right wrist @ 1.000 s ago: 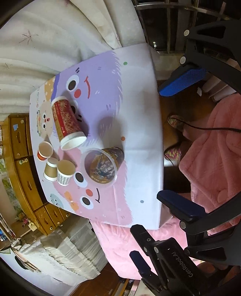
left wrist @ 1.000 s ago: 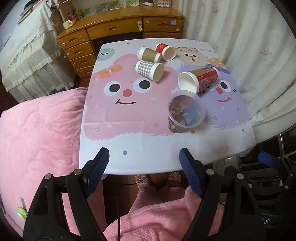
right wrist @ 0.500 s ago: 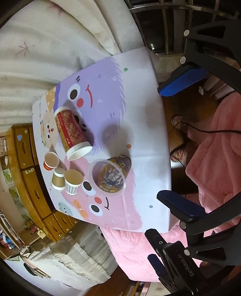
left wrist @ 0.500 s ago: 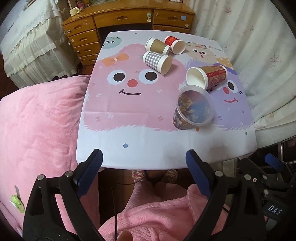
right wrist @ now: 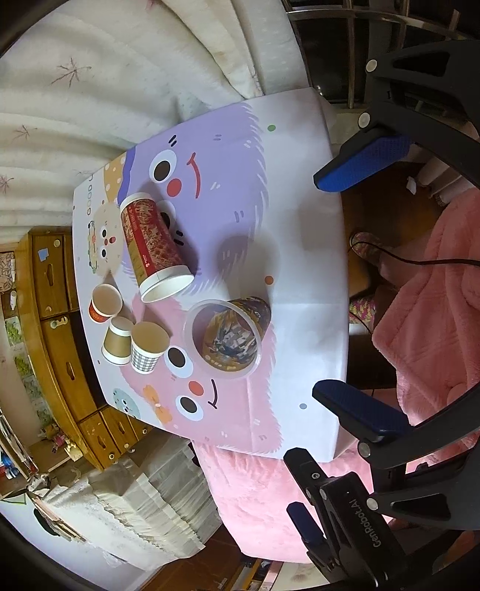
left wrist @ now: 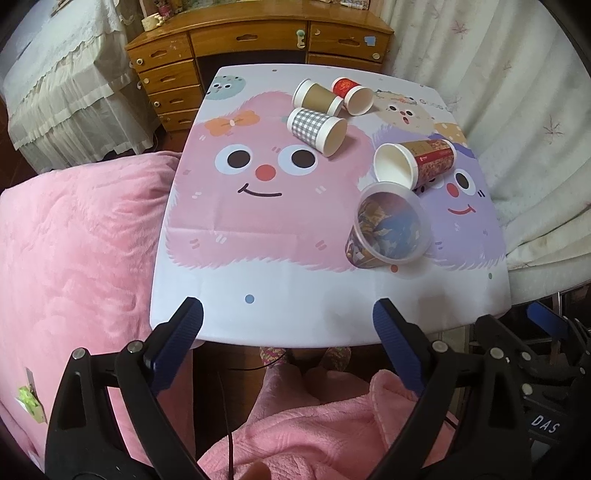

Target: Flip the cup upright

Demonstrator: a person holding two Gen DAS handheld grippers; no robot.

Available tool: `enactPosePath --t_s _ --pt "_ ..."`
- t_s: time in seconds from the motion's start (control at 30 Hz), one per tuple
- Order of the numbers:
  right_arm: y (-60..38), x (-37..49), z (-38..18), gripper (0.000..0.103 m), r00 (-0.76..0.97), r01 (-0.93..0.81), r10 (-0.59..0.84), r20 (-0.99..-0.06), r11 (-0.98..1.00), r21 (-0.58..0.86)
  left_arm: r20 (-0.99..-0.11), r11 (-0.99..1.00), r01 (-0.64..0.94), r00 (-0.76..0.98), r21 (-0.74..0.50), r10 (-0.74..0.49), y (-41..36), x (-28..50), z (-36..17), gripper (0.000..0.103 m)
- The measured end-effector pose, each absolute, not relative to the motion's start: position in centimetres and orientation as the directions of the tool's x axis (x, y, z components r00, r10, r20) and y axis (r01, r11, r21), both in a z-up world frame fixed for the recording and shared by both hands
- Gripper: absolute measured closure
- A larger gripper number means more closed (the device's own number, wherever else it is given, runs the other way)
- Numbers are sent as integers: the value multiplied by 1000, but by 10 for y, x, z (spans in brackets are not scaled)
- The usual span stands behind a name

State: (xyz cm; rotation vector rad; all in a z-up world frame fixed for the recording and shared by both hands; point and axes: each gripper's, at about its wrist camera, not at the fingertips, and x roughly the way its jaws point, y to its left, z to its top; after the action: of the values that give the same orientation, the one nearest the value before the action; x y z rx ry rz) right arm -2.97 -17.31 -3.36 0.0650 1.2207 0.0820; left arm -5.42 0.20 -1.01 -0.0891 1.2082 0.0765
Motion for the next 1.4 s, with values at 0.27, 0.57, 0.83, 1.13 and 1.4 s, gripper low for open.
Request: enactPosePath --t_s 0.27,0.57,0.83,1.13,1.4 --pt "-173 -26 -33 0 342 -31 95 -935 995 90 -928 995 -94 371 -19 17 -3 -49 -3 1" --pt "-175 -23 -31 0 352 -28 89 -932 996 84 -926 997 -81 378 -13 18 -6 -46 -1 1" --pt "-177 -20 -30 0 357 -21 87 -930 996 85 -922 997 -75 387 -13 17 -4 -43 3 1" --pt "-176 -15 -29 0 357 -22 89 -930 996 87 -921 997 -74 388 -7 22 -1 -41 7 1" --pt "-168 -12 -29 0 353 -22 92 -931 996 90 -922 997 -76 386 -3 26 4 -40 7 1"
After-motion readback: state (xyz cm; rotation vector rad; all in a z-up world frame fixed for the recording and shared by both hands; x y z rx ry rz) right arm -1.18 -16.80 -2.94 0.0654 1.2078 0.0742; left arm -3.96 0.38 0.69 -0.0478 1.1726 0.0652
